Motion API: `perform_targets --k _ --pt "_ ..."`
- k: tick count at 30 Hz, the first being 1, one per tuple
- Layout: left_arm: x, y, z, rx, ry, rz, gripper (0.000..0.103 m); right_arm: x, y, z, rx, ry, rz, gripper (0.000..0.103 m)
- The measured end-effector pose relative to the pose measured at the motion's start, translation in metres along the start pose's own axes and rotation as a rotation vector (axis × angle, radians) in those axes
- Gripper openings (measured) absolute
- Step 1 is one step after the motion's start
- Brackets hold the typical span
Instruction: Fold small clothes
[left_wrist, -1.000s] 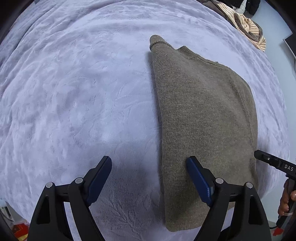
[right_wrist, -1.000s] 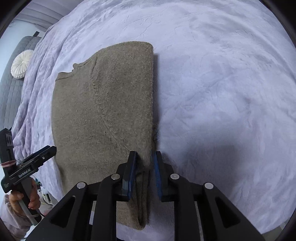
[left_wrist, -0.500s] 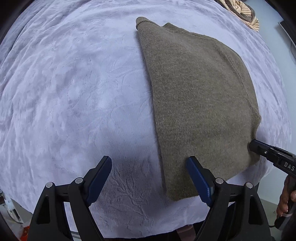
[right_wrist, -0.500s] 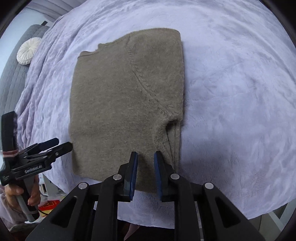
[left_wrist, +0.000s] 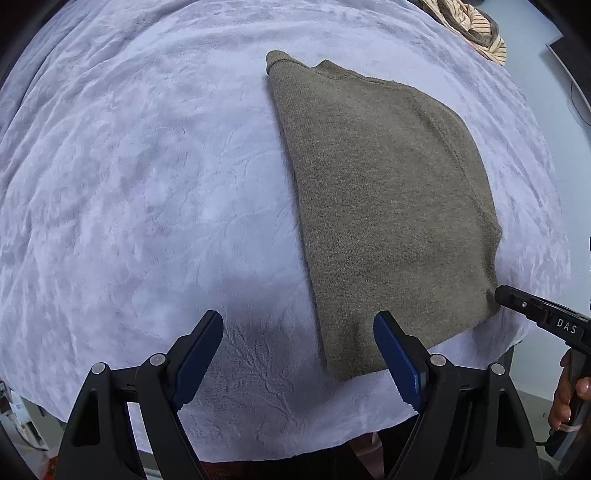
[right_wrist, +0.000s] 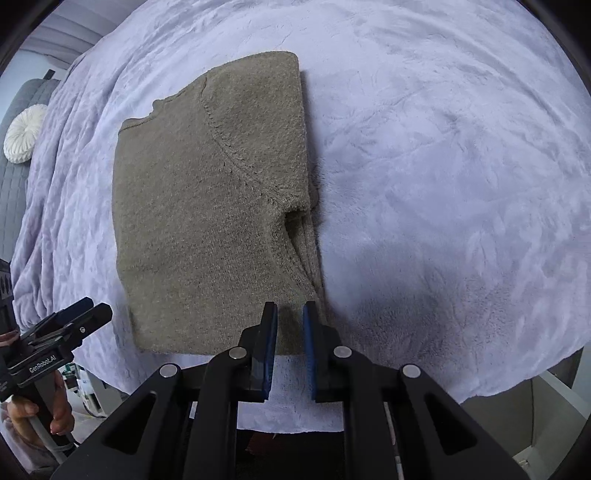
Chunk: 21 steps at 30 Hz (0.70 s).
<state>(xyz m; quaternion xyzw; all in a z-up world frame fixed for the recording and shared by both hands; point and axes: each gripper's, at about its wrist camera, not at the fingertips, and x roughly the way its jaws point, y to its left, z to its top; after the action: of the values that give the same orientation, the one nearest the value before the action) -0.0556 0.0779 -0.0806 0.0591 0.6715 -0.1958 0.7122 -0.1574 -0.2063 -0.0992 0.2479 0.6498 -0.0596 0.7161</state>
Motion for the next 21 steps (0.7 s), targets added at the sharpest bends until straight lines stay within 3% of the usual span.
perform_targets --k 8,14,16,18,21 --pt "-0.012 0.003 -0.004 -0.002 -0.001 -0.039 0.084 -0.011 0.015 0.000 -0.008 -0.003 -0.071 0.017" --pt "-0.011 0.005 -0.005 -0.017 0.017 -0.005 0.084 -0.020 0.017 0.012 0.012 -0.021 -0.060 0.018" --pt "-0.014 0.005 -0.005 -0.026 0.013 0.002 0.084 -0.019 0.017 0.020 0.026 -0.024 -0.051 0.025" --pt "-0.018 0.004 -0.005 -0.035 0.007 0.012 0.084 -0.014 0.017 0.030 0.038 -0.014 -0.029 0.047" --pt "-0.022 0.002 -0.002 -0.057 0.001 0.027 0.084 -0.002 0.021 0.040 0.017 0.008 -0.023 0.047"
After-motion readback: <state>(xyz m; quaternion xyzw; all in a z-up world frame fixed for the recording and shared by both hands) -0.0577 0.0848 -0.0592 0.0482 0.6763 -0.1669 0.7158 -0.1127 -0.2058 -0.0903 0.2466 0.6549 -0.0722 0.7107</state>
